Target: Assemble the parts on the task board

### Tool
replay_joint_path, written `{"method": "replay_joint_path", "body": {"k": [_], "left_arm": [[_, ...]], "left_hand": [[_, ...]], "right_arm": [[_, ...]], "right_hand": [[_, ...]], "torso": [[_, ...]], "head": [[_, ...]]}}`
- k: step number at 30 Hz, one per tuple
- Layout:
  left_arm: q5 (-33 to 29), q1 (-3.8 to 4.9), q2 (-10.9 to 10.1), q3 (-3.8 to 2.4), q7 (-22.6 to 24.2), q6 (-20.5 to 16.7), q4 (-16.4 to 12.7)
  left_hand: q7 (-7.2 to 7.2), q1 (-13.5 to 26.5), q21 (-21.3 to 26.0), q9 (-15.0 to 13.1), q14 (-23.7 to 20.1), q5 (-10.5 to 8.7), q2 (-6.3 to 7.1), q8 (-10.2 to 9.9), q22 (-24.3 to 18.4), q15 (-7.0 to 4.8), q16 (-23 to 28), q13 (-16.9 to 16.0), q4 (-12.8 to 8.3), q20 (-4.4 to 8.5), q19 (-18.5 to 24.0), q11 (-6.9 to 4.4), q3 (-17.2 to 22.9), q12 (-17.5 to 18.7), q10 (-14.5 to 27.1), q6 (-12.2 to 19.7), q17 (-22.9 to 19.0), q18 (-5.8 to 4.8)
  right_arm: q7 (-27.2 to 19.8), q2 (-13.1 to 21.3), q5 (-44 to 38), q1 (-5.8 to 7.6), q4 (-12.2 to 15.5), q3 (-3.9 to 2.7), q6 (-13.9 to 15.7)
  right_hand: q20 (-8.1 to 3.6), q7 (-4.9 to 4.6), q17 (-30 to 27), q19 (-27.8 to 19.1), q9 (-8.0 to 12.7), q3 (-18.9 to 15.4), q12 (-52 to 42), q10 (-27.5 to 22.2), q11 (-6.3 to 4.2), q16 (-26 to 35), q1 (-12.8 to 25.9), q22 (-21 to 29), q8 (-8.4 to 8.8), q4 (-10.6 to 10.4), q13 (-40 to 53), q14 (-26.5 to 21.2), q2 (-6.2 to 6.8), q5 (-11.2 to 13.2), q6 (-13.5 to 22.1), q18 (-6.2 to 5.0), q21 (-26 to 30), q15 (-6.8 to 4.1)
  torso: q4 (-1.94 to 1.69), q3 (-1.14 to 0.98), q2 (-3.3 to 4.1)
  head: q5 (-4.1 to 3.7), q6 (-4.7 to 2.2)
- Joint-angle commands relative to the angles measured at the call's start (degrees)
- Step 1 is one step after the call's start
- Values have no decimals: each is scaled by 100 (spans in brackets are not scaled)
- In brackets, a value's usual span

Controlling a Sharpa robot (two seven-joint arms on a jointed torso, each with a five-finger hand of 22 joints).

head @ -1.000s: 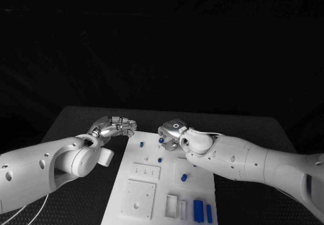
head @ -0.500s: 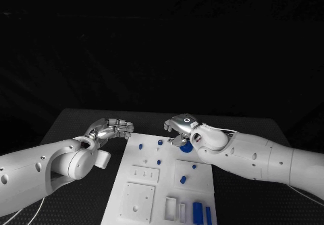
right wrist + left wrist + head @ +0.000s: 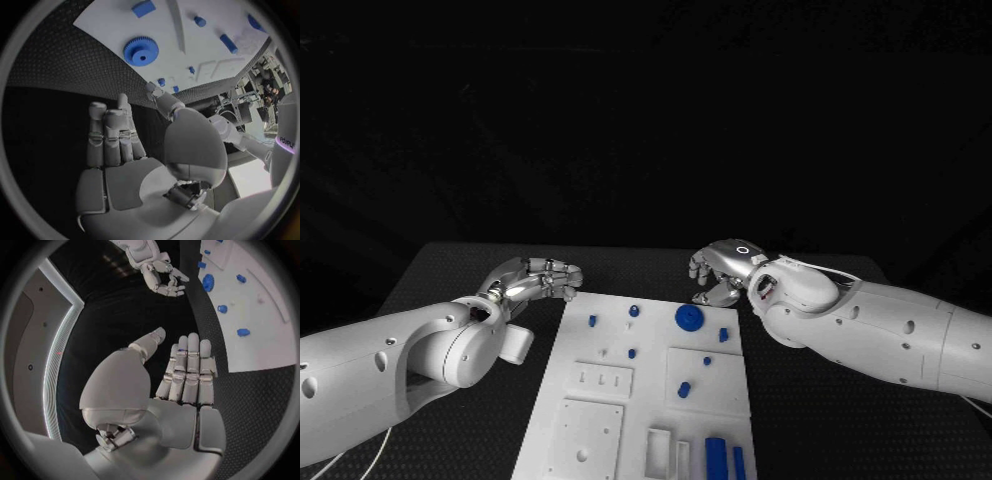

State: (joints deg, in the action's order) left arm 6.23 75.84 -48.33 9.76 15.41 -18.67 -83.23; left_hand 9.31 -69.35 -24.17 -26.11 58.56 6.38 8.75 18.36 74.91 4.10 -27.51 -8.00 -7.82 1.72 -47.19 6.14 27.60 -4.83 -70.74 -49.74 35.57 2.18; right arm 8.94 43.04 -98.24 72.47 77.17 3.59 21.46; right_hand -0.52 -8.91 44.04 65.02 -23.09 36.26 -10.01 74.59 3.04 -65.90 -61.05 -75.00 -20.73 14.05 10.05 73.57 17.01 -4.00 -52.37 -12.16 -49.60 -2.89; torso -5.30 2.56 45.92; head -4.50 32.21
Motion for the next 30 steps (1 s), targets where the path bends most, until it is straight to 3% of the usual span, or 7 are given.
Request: {"method": "replay_joint_path", "body": {"k": [1,3,4,5,6,9,30], "left_arm": [[-15,5,12,-3,63,120,-6],[-15,5,17,-3,62,121,2],[-15,5,20,-3,62,121,8],[-15,5,24,-3,62,124,12],[-15,4,29,-2,60,126,18],[-15,4,39,-2,59,130,28],[-12,2,52,-1,43,138,63]], "left_hand": [[12,58,-38,-10,-22,-31,3,-7,110,0,-18,-6,-44,-10,47,-6,-2,15,-44,-23,10,86],[12,59,-38,-11,-22,-31,3,-6,110,0,-18,-6,-46,-10,47,-6,-1,15,-45,-24,10,86],[12,60,-39,-11,-22,-31,3,-6,110,0,-18,-7,-48,-10,47,-6,-1,15,-46,-24,10,86],[12,60,-39,-11,-22,-31,2,-6,110,0,-18,-7,-48,-10,47,-6,0,15,-46,-24,10,86],[12,60,-39,-11,-22,-31,2,-6,110,0,-18,-7,-49,-10,48,-6,0,16,-46,-24,10,86],[11,61,-39,-12,-23,-31,3,-6,110,0,-18,-7,-51,-10,48,-6,1,16,-46,-24,10,86],[15,84,-45,-13,-24,-31,-3,-12,110,1,-19,-9,-67,-11,50,-2,8,26,-40,-16,11,84]], "right_arm": [[-91,22,173,-47,-8,2,-447],[-100,11,206,-87,-82,3,-513],[-106,1,220,-106,-124,3,-530],[-114,-10,237,-121,-164,5,-545],[-127,-31,259,-145,-214,8,-562],[-207,-103,323,-231,-339,10,-529],[-483,-393,445,-441,-652,25,-601]], "right_hand": [[-4,93,38,-34,27,-334,-810,578,-118,-102,139,-118,84,72,549,-13,-4,-72,111,-284,-79,-157],[-36,135,175,14,42,-562,-2026,171,-134,-306,102,-109,127,121,1571,-31,3,-111,153,-284,-163,-226],[-45,133,247,27,49,-600,-2562,-67,-178,-395,85,-110,142,118,2035,-50,-35,-119,163,-284,-193,-181],[-102,245,507,38,57,-838,-4273,-978,-157,-696,-46,-131,158,232,3566,-130,-133,-145,143,-278,-317,-48],[-105,108,541,9,88,-789,-4640,-1259,-113,-706,-83,-122,218,-154,3906,-174,-28,-130,221,-275,-333,-128],[-116,61,735,26,118,-709,-5618,-1640,-115,-884,-42,-126,250,-163,4711,-167,-56,-141,198,-284,-479,-153],[-231,143,1036,98,78,-286,-6303,-1657,-194,-1002,-56,-101,134,-278,5161,-43,-224,-291,-118,-284,-808,-213]], "torso": [[40,-15,2],[34,-14,3],[30,-10,0],[30,-12,0],[27,-9,-4],[17,-8,-1],[20,9,-6]], "head": [[8,16],[1,22],[-1,31],[-1,36],[-4,43],[-3,63],[68,137]]}}
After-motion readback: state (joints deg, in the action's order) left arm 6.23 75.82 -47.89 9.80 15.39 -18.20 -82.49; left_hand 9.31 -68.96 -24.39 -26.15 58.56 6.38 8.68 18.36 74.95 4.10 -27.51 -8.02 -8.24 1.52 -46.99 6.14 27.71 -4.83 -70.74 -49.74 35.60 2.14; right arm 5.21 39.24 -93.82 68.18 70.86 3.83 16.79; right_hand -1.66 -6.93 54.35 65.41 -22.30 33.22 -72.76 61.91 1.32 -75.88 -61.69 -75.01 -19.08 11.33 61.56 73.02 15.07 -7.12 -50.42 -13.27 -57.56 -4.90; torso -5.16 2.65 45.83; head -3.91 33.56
